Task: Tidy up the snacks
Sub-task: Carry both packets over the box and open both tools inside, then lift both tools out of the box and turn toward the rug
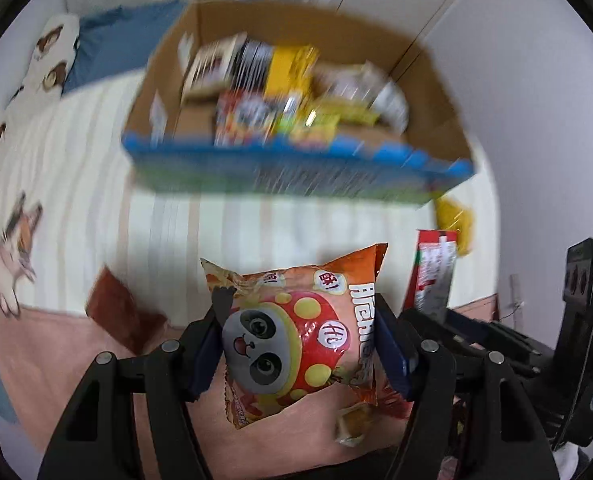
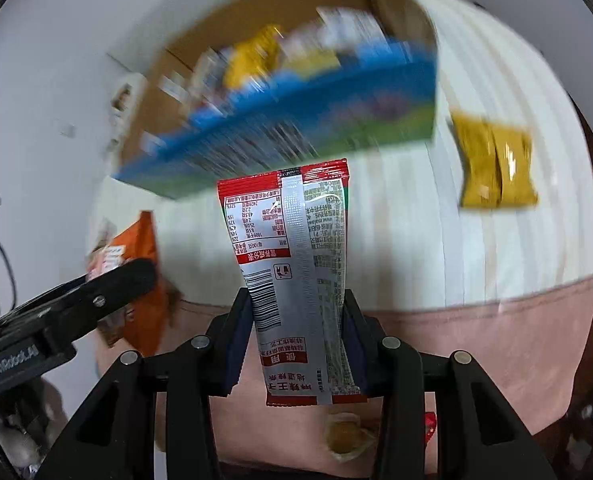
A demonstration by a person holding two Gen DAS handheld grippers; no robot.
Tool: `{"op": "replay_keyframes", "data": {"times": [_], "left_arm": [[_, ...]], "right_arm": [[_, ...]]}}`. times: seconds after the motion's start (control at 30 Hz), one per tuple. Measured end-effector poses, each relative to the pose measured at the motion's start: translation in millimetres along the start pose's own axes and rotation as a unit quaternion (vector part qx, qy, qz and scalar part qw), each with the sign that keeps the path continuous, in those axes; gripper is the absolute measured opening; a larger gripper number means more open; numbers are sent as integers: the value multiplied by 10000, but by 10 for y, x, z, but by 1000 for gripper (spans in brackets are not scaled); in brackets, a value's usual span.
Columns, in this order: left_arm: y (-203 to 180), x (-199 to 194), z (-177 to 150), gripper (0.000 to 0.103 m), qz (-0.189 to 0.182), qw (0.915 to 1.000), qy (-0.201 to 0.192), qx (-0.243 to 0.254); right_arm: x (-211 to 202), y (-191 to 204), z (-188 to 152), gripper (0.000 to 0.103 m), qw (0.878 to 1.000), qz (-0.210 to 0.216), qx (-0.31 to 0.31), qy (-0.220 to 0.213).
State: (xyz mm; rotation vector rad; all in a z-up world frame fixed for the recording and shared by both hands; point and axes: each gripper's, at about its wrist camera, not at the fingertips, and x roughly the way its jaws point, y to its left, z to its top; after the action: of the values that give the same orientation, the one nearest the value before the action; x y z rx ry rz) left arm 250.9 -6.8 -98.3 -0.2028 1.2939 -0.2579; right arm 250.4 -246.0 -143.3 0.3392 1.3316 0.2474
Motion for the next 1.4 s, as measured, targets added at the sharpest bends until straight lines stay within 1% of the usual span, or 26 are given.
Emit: {"op": "replay_keyframes", "data": {"times": [0.07, 0.13, 0.23, 0.27, 0.33, 0.37, 0.47, 0.53, 0.63, 0.73, 0.83, 1.0, 1.07, 1.1, 1.13, 1.2, 1.27, 1.33, 1.4], "left_arm": [[-10, -171, 125, 66, -113, 9998, -180, 65], [-55, -338, 280, 66, -137, 9992, -349, 166], [-114, -460, 587, 66, 4, 9980, -545, 323], [-113, -477, 694, 66, 71, 9975, -593, 371], [-99, -479, 889, 66, 212, 9966, -662, 440], [-74, -464, 994, 66, 276, 9962, -687, 463], [0, -394, 1268, 66, 484, 9953, -640, 547], [66, -317, 1428, 66, 571, 9954, -557, 528], [182, -85, 1663, 66, 650, 9965, -293, 445], [313, 159, 1817, 66, 714, 9969, 31, 329], [433, 401, 1890, 66, 897, 9950, 339, 285], [693, 757, 1905, 66, 898, 9920, 888, -23], [752, 851, 1872, 68, 964, 9898, 1043, -143], [780, 897, 1849, 73, 941, 9893, 1102, -182], [797, 932, 1825, 81, 915, 9888, 1154, -226], [828, 976, 1794, 89, 817, 9894, 1158, -329], [833, 974, 1782, 91, 806, 9899, 1107, -378], [819, 967, 1771, 98, 759, 9905, 1071, -402], [802, 959, 1770, 99, 711, 9911, 1046, -422]], "right_arm": [[-251, 99, 149, 45, 9996, 144, -91, -215], [-459, 179, 318, 45, 9988, 224, -202, -388], [-652, 301, 661, 45, 9972, 220, -272, -668], [-716, 259, 822, 45, 9969, 223, -259, -713], [-751, 272, 1054, 45, 9963, 129, -231, -824], [-728, 257, 1223, 45, 9962, 91, -214, -841], [-618, 261, 1566, 45, 9963, -94, -162, -835], [-531, 218, 1796, 45, 9967, -226, -116, -775], [-423, 172, 2045, 45, 9967, -431, -58, -681], [-250, 112, 2277, 45, 9964, -657, -1, -543], [-37, 24, 2413, 45, 9964, -764, 62, -365], [275, -135, 2448, 45, 9967, -790, 196, -39], [411, -193, 2441, 49, 9962, -797, 251, 228], [481, -212, 2446, 60, 9957, -823, 234, 364], [529, -225, 2447, 78, 9951, -860, 213, 444], [572, -218, 2425, 99, 9940, -941, 217, 514], [611, -227, 2421, 99, 9935, -968, 191, 560], [636, -213, 2415, 99, 9931, -1005, 142, 590], [644, -183, 2408, 99, 9927, -1035, 87, 610]]}}
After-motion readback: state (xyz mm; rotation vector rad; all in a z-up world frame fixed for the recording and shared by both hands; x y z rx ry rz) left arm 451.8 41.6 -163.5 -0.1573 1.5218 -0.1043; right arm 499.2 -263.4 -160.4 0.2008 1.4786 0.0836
